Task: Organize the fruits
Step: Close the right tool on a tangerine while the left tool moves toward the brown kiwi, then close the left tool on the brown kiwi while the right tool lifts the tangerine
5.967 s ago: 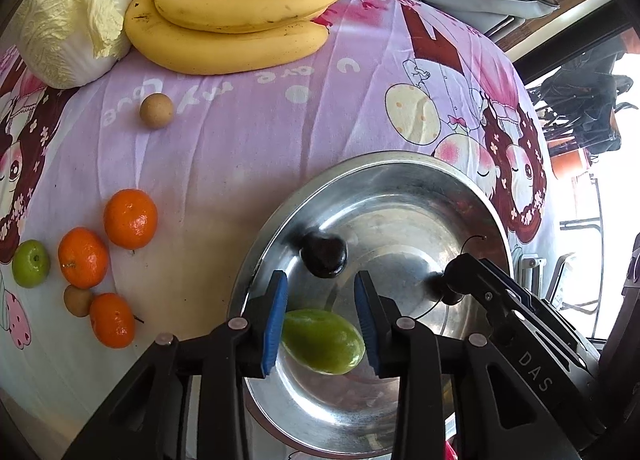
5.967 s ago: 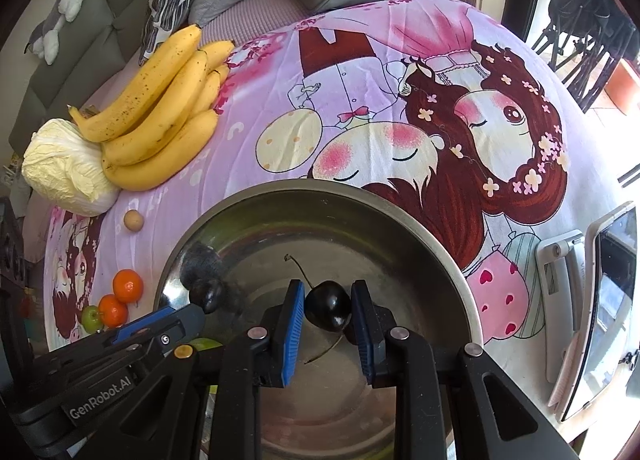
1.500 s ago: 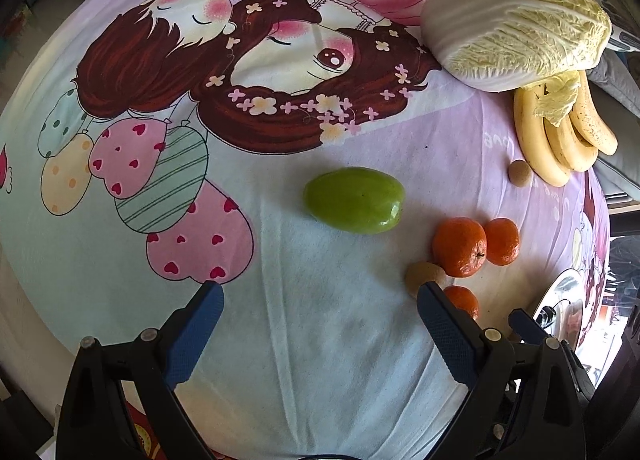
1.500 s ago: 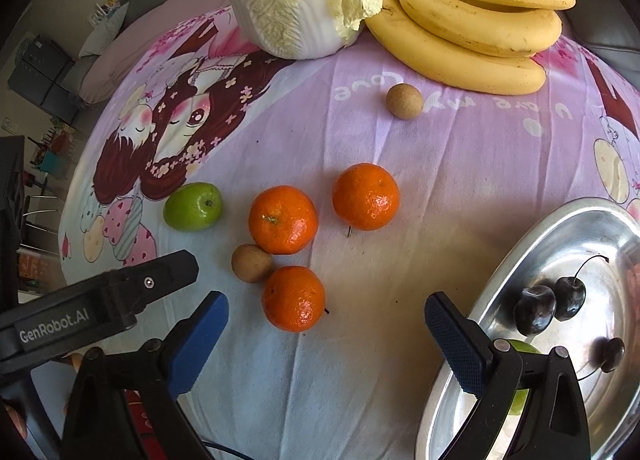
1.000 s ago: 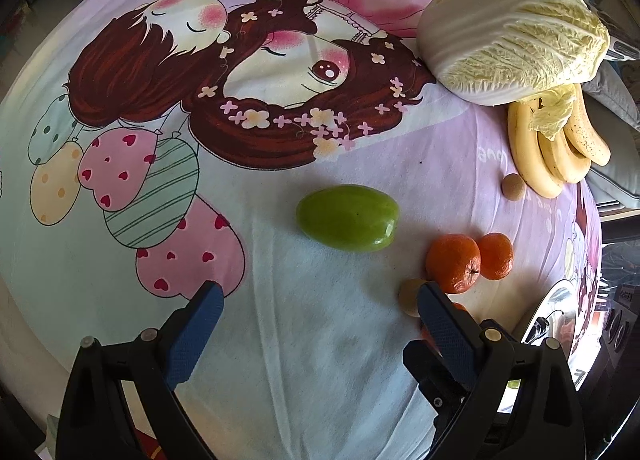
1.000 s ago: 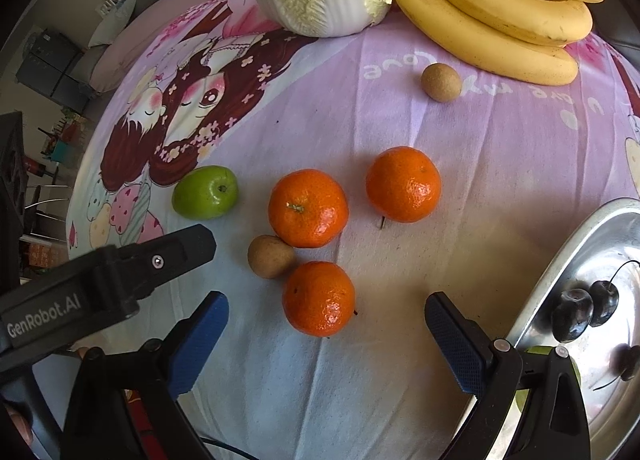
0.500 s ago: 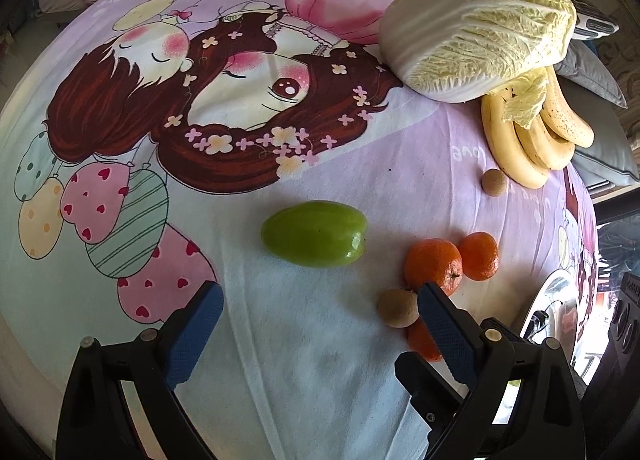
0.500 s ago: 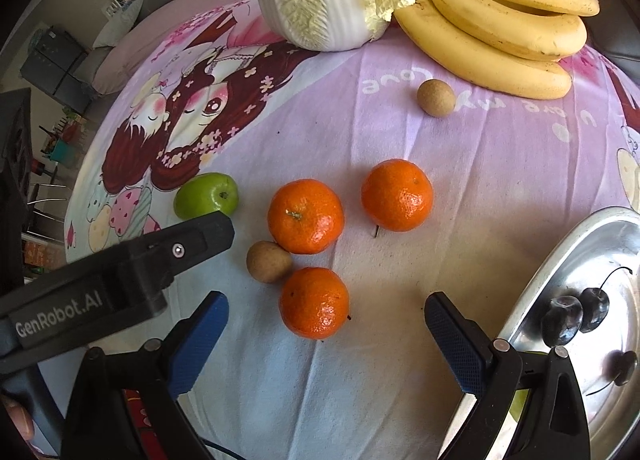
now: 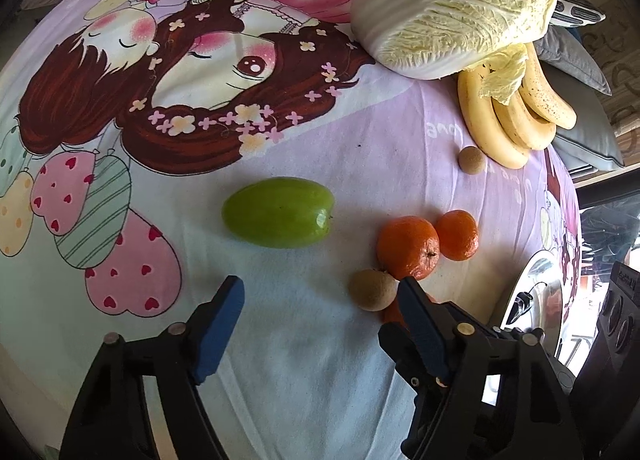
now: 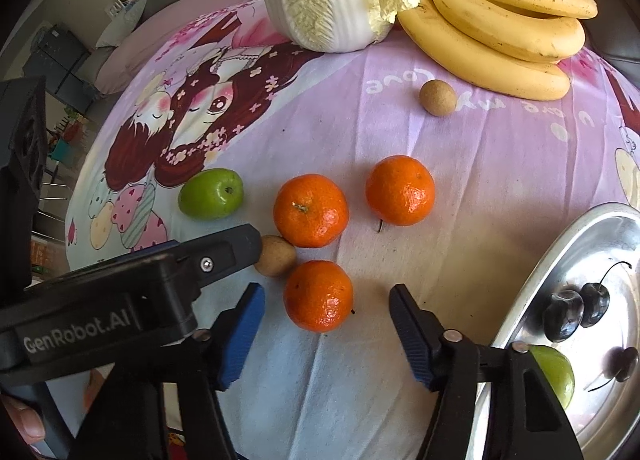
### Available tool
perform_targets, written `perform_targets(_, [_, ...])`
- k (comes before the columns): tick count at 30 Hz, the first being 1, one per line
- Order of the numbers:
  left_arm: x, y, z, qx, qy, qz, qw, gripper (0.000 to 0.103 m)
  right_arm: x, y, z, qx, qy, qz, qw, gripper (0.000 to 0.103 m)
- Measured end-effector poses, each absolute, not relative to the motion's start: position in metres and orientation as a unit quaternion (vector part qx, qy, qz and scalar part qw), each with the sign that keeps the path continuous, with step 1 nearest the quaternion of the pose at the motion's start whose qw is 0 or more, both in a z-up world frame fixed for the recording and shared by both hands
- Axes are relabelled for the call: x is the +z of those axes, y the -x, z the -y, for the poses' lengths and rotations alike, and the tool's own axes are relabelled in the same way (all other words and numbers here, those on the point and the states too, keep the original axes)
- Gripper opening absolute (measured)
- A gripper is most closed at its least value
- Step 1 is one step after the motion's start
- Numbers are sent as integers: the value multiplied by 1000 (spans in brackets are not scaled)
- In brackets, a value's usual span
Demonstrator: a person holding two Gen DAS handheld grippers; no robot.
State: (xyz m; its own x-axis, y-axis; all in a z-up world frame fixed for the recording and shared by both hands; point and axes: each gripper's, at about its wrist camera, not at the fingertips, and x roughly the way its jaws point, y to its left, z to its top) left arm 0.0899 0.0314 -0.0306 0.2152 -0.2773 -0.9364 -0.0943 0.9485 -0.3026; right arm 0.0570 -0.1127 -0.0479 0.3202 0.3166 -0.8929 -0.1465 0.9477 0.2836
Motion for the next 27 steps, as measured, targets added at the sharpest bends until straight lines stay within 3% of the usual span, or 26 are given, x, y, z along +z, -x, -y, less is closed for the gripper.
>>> perform_targets(5, [-37,-94,-14,-85,154,-627,759,53,-48,-56,111,150,-77,-564,808,40])
perform_targets(8, [-40,-95,-1,-101,154,-629,755,42,-48,-55,110,149,-72,-563,810,39])
perform_targets(15, [-40,-96,19,-116,146,-628,756,27,-49,-56,110,149,-73,-563,809,39])
perform_targets(27, [-25,-93,20,-120,149,-610,769,28,-39,-50,115,150,-77,-553,816,39])
